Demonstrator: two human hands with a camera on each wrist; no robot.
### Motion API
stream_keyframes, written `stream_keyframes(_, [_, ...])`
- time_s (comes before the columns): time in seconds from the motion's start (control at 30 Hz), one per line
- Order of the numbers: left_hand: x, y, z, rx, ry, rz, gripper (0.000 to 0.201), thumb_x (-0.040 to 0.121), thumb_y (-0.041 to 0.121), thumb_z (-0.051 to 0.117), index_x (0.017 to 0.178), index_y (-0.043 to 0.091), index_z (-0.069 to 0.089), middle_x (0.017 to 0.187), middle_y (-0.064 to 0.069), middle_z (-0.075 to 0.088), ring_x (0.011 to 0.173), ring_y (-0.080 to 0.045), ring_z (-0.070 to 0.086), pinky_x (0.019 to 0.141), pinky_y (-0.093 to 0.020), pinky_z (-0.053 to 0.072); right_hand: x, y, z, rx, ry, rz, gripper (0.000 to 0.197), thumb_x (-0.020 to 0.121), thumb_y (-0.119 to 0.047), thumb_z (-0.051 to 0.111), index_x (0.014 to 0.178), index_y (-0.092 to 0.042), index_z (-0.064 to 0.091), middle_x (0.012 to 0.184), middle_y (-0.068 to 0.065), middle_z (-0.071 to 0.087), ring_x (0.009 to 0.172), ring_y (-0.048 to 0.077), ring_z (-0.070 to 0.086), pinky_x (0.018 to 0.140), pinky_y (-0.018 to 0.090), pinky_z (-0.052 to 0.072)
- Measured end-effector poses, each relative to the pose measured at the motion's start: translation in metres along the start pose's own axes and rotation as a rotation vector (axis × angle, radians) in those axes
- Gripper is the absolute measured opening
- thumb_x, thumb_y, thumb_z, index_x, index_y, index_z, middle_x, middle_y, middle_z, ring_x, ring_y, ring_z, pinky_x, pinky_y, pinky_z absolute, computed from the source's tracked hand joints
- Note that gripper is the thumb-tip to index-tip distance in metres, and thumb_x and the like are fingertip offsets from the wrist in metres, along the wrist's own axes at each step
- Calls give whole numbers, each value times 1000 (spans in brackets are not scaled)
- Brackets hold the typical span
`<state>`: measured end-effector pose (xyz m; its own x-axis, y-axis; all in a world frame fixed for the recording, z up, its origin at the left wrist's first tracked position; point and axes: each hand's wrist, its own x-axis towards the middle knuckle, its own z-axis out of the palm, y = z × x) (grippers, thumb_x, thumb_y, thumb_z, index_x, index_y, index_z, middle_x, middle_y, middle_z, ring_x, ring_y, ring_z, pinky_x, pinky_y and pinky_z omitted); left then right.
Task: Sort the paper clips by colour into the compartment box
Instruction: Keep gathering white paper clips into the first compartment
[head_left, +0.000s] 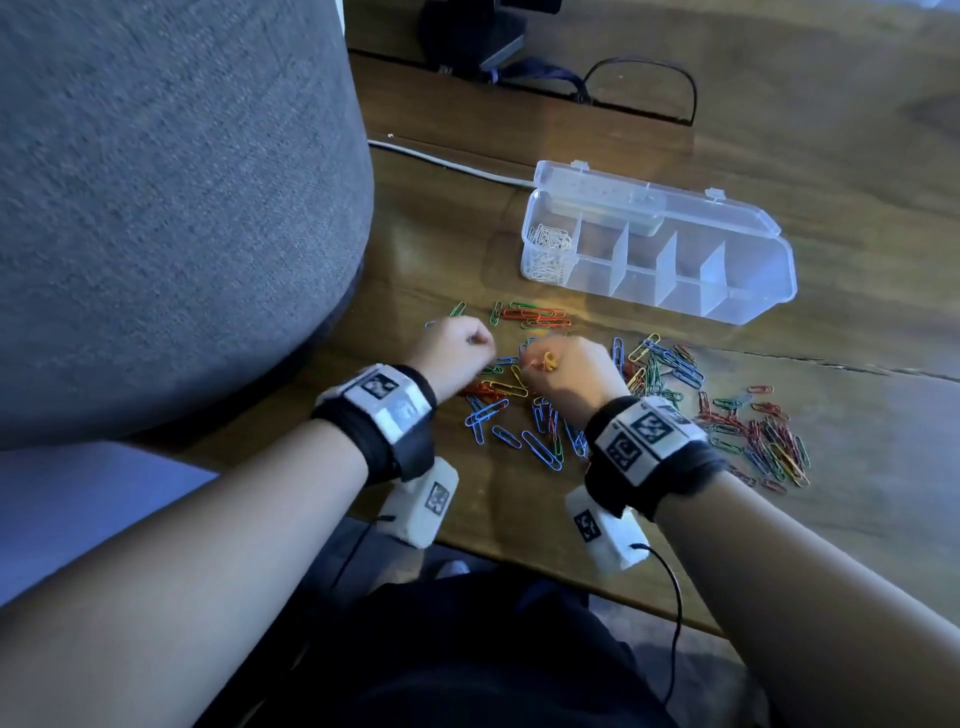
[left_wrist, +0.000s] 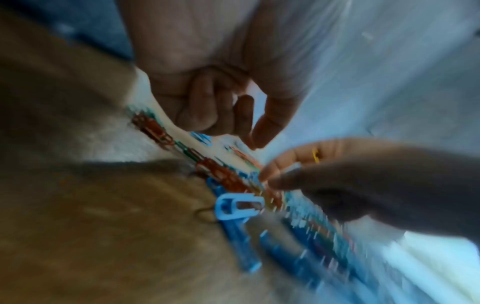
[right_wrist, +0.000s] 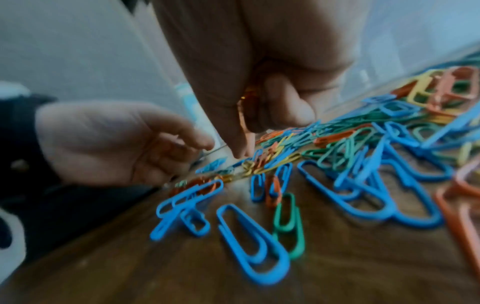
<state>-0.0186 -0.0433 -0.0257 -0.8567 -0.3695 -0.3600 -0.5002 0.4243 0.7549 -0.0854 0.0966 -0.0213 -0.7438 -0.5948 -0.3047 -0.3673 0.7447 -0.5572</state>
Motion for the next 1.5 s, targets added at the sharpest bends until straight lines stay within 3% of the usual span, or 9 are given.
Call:
stream_keyframes(0.1, [-5,-2,9,383,1,106,6,79,20,63,83,22,66,92,-2,68,88,-22,61,76,-31,49,4,-4,8,-239,-18,33,21,88,-25,47,102,-21,63,106,11,66,98,32,61,80,35,49])
stream_keyframes(0.3, [-3,1,6,611,-60,138,7,84,20,60,90,18,64,96,-2,65,92,-24,61,75,-32,48,9,-9,7,-367,-71,57,22,88,-18,46,105,-14,60,109,14,63,99,33,60,71,31,41])
stream_keyframes(0.5, [4,4,4,718,-242,151,9,91,14,52,90,9,60,95,-5,64,93,-26,59,72,-31,43,10,12,-13,162,-35,137,11,83,-18,65,84,-9,71,80,10,65,66,22,54,60,25,43])
stream_keyframes(0.67, [5,-5,-4,293,-217,195,10,89,13,58,84,18,51,73,9,48,75,-14,48,67,-24,36,-19,44,-37,1205,-65,331,15,85,2,51,73,-6,55,66,7,49,46,10,47,37,13,34])
stream_keyframes(0.93, [-7,14,12,-814,-350,-88,33,92,-8,29,92,11,56,64,1,47,55,-7,32,45,-17,22,-36,68,-40,1557,-17,359,24,83,3,31,71,-14,44,66,1,43,51,9,41,43,15,35])
stream_keyframes(1.13, [1,29,17,-924,-368,-261,30,97,25,39,69,16,45,54,4,41,46,-9,35,42,-17,23,-21,66,-40,1032,159,394,24,86,-15,59,65,-16,47,53,-4,33,39,7,26,35,14,19])
stream_keyframes(1.27, [7,31,24,-55,-169,22,14,89,25,60,76,23,54,56,6,43,47,-14,41,45,-21,27,-14,51,-36,215,131,127,17,90,-24,57,101,-18,68,82,-3,62,68,16,53,61,24,38])
stream_keyframes(1.4, [4,22,23,492,-151,168,29,88,21,54,112,32,65,98,0,68,90,-23,61,76,-27,48,-18,50,-28,-150,-31,1,40,91,-21,46,125,-41,56,125,-1,64,104,26,61,87,32,50])
stream_keyframes(1.5, [3,14,10,499,-117,154,41,87,15,46,118,35,64,125,5,63,106,-20,60,86,-29,50,-21,58,-31,-226,-34,44,47,90,-17,41,126,-44,54,118,5,67,93,29,64,74,31,50])
